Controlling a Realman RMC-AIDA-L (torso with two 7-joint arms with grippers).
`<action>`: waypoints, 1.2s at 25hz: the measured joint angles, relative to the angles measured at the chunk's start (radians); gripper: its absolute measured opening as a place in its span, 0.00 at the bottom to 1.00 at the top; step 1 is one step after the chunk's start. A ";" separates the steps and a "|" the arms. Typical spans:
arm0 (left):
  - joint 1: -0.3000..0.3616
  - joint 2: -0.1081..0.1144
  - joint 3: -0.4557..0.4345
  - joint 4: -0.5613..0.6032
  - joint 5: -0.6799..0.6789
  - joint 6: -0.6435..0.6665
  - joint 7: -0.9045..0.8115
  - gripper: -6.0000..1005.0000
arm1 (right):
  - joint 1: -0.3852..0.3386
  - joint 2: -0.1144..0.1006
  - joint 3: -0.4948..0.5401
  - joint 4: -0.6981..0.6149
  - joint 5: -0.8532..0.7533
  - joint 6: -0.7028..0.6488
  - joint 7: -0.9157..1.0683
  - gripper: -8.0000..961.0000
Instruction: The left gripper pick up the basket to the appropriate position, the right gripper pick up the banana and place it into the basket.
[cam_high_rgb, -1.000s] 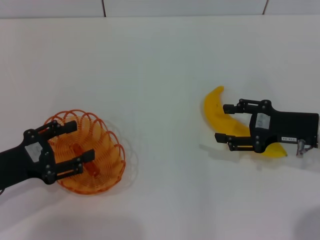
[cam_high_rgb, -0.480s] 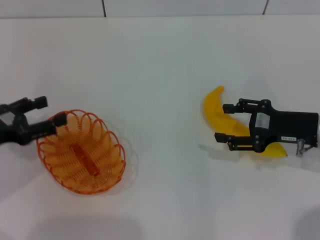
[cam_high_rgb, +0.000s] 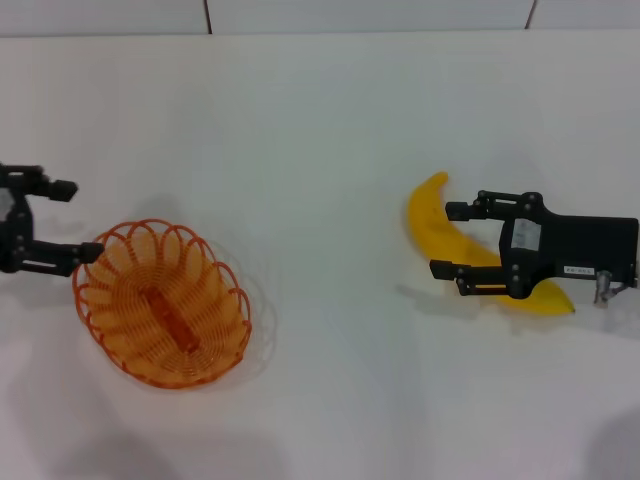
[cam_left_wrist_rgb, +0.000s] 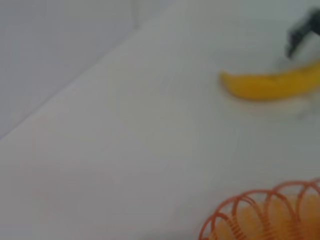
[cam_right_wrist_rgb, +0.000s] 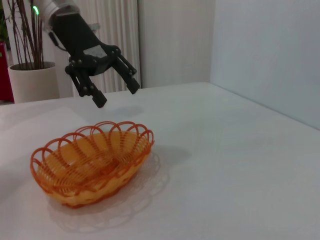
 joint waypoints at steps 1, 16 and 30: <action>-0.007 0.000 0.021 0.006 0.007 -0.002 0.003 0.83 | 0.003 0.000 0.000 0.001 0.000 -0.001 0.000 0.81; -0.207 0.001 0.081 -0.254 0.164 -0.196 0.045 0.83 | 0.028 0.006 0.000 0.003 -0.007 0.001 0.029 0.81; -0.240 -0.005 0.090 -0.336 0.215 -0.279 0.051 0.79 | 0.033 0.006 0.000 0.003 -0.003 0.005 0.030 0.80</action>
